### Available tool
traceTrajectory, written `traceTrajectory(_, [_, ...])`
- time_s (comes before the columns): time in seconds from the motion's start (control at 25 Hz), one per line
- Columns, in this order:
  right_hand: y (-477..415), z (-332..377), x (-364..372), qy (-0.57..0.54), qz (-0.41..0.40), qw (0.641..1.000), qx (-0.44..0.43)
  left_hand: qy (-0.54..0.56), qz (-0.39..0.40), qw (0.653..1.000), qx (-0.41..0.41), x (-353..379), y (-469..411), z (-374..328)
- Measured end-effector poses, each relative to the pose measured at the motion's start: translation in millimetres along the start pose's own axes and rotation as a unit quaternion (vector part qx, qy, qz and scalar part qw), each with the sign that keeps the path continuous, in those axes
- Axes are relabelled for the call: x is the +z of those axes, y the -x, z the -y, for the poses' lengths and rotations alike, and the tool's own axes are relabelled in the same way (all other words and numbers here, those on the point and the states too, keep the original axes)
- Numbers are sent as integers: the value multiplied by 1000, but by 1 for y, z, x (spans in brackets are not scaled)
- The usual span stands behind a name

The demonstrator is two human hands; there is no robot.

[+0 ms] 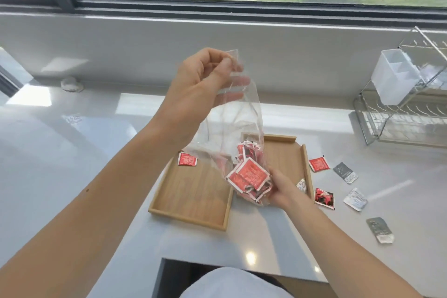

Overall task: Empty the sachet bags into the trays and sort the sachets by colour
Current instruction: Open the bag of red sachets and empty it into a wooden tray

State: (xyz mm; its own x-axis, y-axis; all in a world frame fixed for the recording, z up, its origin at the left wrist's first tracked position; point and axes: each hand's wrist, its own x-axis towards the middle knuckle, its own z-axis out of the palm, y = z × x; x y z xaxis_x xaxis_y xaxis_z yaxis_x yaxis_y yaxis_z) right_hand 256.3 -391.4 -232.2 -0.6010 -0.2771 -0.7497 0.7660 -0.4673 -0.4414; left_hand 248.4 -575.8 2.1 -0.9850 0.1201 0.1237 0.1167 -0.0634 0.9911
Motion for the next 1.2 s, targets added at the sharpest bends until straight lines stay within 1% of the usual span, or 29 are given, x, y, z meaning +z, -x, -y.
traceTrajectory(0.08, [1, 10, -10, 19, -24, 999, -19, 20, -51, 998, -29, -4, 3, 3])
traceTrajectory(0.2, [-6, 20, -29, 68, -79, 992, -74, 49, -152, 983, -86, -10, 10, 17])
traceTrajectory(0.28, [-7, 26, -43, 104, -120, 981, -113, 43, -188, 973, -129, -14, 17, 29])
traceTrajectory(0.4, [-6, 35, -59, 130, -148, 971, -132, 8, -227, 958, -177, -14, 31, 51])
traceTrajectory(0.48, [-6, 38, -66, 146, -154, 968, -137, -9, -242, 952, -188, -12, 41, 66])
traceTrajectory(0.56, [-2, 40, -69, 178, -157, 961, -145, -32, -250, 951, -179, -9, 49, 78])
traceTrajectory(0.64, [5, 43, -66, 208, -152, 950, -180, -42, -274, 946, -167, -12, 52, 85])
traceTrajectory(0.76, [13, 44, -62, 245, -164, 927, -234, -12, -309, 938, -156, -32, 49, 88])
traceTrajectory(0.88, [18, 41, -58, 268, -206, 903, -265, 3, -300, 939, -170, -60, 48, 97])
traceTrajectory(1.0, [27, 39, -48, 236, -223, 888, -325, 15, -290, 942, -170, -79, 50, 111])
traceTrajectory(1.04, [31, 38, -43, 241, -226, 883, -333, 19, -292, 941, -170, -85, 51, 115])
traceTrajectory(1.12, [34, 32, -38, 287, -231, 869, -330, 26, -291, 942, -167, -95, 52, 123])
traceTrajectory(1.2, [36, 25, -36, 302, -256, 850, -349, 35, -281, 946, -160, -100, 54, 128])
